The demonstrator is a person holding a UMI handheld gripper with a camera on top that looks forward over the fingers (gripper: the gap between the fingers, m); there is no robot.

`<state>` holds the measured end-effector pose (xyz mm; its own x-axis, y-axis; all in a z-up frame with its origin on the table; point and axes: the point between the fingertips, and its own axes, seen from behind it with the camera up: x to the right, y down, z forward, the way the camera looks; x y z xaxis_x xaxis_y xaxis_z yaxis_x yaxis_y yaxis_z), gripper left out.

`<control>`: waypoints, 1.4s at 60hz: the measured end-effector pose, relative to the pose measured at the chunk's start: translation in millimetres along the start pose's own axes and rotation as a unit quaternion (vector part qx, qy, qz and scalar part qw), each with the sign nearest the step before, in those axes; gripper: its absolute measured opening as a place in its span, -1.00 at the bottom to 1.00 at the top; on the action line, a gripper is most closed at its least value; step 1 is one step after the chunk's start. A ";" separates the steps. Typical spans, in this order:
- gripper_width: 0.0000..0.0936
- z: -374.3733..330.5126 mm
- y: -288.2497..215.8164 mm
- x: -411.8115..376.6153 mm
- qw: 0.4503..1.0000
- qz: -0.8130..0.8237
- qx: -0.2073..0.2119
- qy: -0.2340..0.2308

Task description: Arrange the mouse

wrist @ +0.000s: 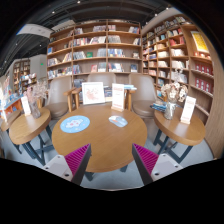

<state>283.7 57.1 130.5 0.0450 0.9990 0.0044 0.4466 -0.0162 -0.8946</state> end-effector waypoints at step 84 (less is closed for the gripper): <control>0.80 294.8 -10.7 65.2 0.998 0.000 -0.058 0.035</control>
<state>18.4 134.8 8.6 0.1047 0.9937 0.0390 0.5473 -0.0248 -0.8365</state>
